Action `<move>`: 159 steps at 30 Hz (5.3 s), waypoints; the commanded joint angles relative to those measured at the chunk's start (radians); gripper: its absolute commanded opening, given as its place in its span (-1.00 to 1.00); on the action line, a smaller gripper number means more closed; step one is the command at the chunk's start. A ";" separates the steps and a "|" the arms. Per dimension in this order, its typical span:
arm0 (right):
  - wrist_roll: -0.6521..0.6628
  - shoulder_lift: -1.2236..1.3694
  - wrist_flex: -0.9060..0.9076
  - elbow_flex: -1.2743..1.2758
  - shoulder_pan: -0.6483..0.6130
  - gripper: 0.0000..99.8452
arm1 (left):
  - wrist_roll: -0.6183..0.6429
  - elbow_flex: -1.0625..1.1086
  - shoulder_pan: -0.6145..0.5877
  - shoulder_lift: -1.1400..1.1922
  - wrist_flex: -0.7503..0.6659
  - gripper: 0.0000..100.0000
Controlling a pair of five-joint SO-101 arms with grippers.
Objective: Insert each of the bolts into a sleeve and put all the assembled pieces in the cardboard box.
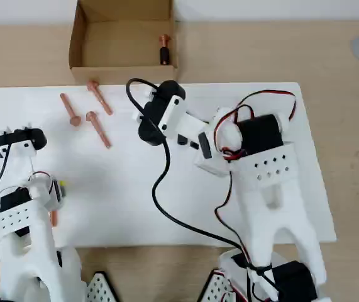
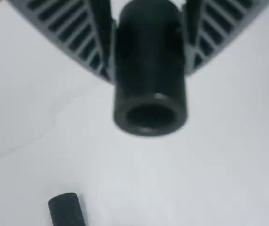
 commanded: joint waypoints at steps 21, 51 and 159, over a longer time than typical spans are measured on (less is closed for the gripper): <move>0.002 -0.041 0.021 -0.031 0.015 -0.88 | -0.028 -0.163 -0.006 0.246 0.083 -0.81; -0.077 -0.041 -0.032 -0.147 0.016 -0.88 | 0.229 -0.664 -0.011 0.070 0.364 -0.97; -0.944 -1.337 -1.456 1.587 -0.374 -0.98 | 0.427 -0.801 0.970 -0.154 0.063 -0.98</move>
